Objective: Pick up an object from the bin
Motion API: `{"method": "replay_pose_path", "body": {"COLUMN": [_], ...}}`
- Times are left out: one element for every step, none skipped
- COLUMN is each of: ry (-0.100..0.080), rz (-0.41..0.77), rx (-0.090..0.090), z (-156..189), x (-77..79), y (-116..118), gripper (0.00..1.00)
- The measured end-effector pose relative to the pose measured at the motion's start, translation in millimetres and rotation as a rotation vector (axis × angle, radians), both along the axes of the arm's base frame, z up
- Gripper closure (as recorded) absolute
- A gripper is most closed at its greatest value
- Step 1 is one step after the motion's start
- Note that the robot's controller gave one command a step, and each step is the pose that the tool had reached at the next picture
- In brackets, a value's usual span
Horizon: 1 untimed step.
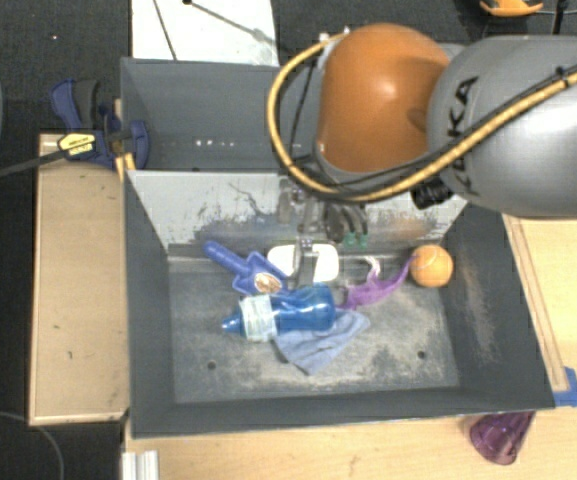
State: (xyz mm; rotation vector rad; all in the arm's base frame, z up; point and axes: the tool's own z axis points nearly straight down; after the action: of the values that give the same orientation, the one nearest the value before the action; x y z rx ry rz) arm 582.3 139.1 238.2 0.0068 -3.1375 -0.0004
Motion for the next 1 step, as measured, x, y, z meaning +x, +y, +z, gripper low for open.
{"method": "replay_pose_path", "body": {"ry": [-0.008], "rz": [-0.003], "rx": [0.001], "z": [5.1], "x": [1.1], "y": [-0.9], "gripper": [0.0]}}
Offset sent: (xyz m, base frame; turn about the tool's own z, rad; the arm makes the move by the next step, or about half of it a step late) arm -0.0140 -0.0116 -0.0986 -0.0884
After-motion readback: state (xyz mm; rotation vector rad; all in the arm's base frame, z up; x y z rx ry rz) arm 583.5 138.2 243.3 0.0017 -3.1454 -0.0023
